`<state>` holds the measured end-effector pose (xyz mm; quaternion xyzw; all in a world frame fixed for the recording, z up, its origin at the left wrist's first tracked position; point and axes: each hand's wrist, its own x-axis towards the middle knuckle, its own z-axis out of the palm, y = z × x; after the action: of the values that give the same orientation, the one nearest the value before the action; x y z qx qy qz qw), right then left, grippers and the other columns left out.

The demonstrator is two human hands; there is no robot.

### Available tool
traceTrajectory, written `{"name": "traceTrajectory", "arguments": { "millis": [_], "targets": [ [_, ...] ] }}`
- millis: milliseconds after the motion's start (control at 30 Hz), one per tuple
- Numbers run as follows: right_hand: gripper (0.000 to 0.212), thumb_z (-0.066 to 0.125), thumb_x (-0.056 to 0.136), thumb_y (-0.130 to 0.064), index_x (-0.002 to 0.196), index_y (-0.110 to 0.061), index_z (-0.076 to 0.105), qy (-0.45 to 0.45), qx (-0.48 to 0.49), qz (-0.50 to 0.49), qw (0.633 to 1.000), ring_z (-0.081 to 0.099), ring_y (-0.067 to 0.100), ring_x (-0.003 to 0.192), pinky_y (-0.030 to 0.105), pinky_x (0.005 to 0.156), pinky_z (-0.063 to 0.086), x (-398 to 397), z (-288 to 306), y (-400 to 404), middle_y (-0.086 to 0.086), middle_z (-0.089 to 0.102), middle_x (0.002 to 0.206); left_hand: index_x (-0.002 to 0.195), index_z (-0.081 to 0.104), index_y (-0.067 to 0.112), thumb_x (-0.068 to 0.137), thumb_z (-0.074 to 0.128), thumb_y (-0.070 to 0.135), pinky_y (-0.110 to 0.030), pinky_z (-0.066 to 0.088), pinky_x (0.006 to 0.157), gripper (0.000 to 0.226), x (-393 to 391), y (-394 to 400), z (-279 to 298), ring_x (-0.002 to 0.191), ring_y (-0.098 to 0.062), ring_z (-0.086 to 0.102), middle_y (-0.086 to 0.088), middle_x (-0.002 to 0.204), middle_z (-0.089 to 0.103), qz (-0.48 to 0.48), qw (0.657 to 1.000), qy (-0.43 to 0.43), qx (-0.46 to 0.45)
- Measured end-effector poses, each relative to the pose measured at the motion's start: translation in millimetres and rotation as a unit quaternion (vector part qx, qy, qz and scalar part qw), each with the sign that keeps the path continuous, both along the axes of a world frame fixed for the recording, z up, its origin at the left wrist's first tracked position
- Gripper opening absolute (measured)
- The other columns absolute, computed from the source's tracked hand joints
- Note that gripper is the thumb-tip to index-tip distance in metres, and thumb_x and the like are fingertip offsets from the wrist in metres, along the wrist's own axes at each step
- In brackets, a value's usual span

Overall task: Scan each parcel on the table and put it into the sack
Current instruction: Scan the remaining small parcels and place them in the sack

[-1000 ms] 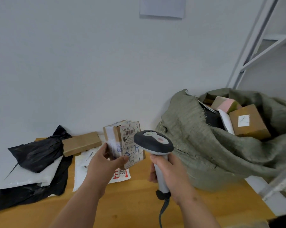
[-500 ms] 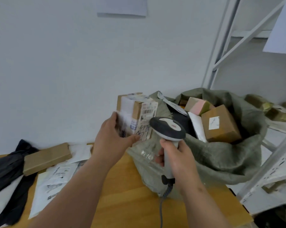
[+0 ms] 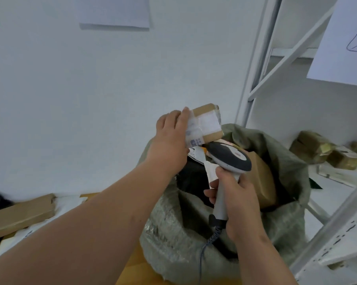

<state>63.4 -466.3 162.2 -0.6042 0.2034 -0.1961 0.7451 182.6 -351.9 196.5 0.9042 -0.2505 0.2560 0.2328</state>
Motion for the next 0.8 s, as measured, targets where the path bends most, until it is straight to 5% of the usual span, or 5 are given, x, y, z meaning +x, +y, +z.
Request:
{"name": "traceTrajectory", "arguments": {
  "millis": [233,367,533,700,800],
  "targets": [
    [0.003,0.064,0.096,-0.024,0.097,-0.022,0.062,0.002,0.049,-0.001,0.999,0.067,0.016,0.058,0.032,0.061,0.053,0,-10,-28,0.007,0.065,0.076,0.157,0.000,0.033,0.094,0.060,0.036,-0.046,0.005,0.123,0.087,22,-26,-39,0.151,-0.027,-0.004,0.002,0.165,-0.005,-0.037,0.961,0.135,0.240],
    [0.006,0.064,0.095,-0.024,0.098,-0.020,0.063,-0.003,0.043,0.008,0.999,0.067,0.016,0.056,0.034,0.061,0.052,1,-13,-28,0.007,0.064,0.075,0.150,0.026,0.041,0.094,0.055,0.036,-0.044,0.025,0.110,0.064,17,-26,-30,0.133,-0.027,0.032,-0.001,0.147,0.032,-0.004,0.969,0.014,0.245],
    [0.011,0.065,0.095,-0.025,0.101,-0.017,0.064,-0.003,0.039,0.020,0.999,0.068,0.018,0.060,0.036,0.064,0.053,-2,-14,-19,0.008,0.065,0.078,0.148,0.037,0.032,0.089,0.055,0.008,-0.038,0.052,0.083,0.066,9,-22,-27,0.103,-0.025,0.054,-0.003,0.126,0.041,-0.052,0.964,0.075,0.249],
    [0.012,0.066,0.095,-0.026,0.104,-0.019,0.064,0.009,0.043,0.008,0.999,0.067,0.021,0.064,0.032,0.059,0.053,-7,-17,-4,0.008,0.066,0.078,0.149,0.034,0.031,0.090,0.053,0.012,-0.031,0.043,0.086,0.065,7,-14,-25,0.104,-0.023,0.052,-0.004,0.128,0.037,-0.078,0.953,0.100,0.275],
    [0.011,0.066,0.095,-0.023,0.105,-0.020,0.063,0.010,0.038,0.011,0.999,0.066,0.019,0.062,0.033,0.059,0.054,-11,-16,12,0.008,0.066,0.077,0.145,0.037,0.038,0.092,0.052,0.018,-0.038,0.026,0.109,0.059,-2,-3,-21,0.118,-0.020,0.047,-0.002,0.131,0.039,-0.063,0.930,0.103,0.347]
  ]
}}
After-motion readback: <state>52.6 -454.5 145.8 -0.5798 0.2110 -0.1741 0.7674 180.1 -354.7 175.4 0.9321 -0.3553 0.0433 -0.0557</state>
